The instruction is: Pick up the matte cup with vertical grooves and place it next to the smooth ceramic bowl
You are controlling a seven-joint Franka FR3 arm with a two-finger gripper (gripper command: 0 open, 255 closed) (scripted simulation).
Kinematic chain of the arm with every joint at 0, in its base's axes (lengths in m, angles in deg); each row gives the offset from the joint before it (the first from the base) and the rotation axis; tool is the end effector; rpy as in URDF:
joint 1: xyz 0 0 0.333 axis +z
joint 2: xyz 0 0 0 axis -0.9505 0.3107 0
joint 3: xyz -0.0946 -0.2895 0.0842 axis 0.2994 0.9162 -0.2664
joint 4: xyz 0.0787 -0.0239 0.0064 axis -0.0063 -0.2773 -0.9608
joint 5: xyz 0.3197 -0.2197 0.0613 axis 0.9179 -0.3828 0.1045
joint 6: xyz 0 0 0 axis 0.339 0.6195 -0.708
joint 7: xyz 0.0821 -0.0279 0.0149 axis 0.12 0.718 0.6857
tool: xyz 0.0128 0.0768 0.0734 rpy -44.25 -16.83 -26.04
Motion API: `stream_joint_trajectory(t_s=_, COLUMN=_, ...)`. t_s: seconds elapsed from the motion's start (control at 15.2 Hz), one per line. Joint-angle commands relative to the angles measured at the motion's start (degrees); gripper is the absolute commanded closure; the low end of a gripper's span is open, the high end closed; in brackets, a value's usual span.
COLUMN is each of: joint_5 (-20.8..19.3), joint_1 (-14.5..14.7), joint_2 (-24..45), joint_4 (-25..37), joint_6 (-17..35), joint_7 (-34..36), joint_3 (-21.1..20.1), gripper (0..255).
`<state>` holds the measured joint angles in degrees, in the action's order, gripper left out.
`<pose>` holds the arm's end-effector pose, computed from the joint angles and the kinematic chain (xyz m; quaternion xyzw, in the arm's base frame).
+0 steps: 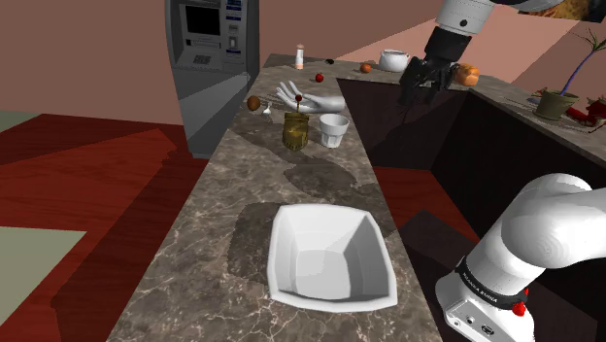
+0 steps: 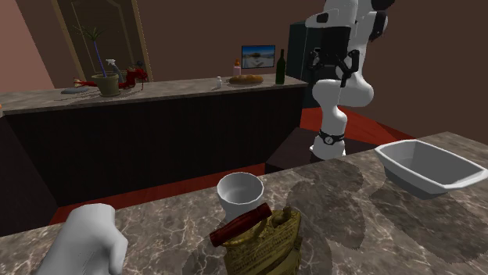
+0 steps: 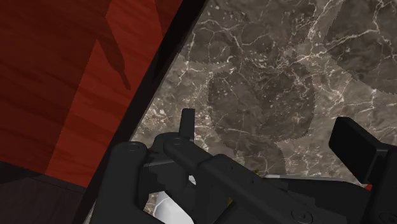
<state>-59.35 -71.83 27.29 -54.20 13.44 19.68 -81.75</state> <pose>0.3093 -0.0245 0.5881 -0.9921 0.1066 -0.0598 0.0292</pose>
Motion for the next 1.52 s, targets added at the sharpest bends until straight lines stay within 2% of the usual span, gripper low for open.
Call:
stream_joint_trajectory(t_s=0.0, joint_5=0.0, joint_1=0.0, joint_2=0.0, joint_4=0.0, joint_6=0.0, joint_7=0.0, joint_3=0.0, gripper=0)
stream_joint_trajectory(t_s=0.73, joint_5=-3.1, joint_1=0.3, joint_2=26.1, joint_4=10.6, joint_6=12.1, joint_7=-1.3, joint_3=-0.1, gripper=0)
stream_joint_trajectory(t_s=1.12, joint_5=-4.8, joint_1=0.2, joint_2=40.5, joint_4=20.1, joint_6=15.2, joint_7=-1.6, joint_3=-0.2, gripper=0)
stream_joint_trajectory(t_s=1.45, joint_5=-6.3, joint_1=0.2, joint_2=52.6, joint_4=30.0, joint_6=15.8, joint_7=-1.7, joint_3=-0.2, gripper=0)
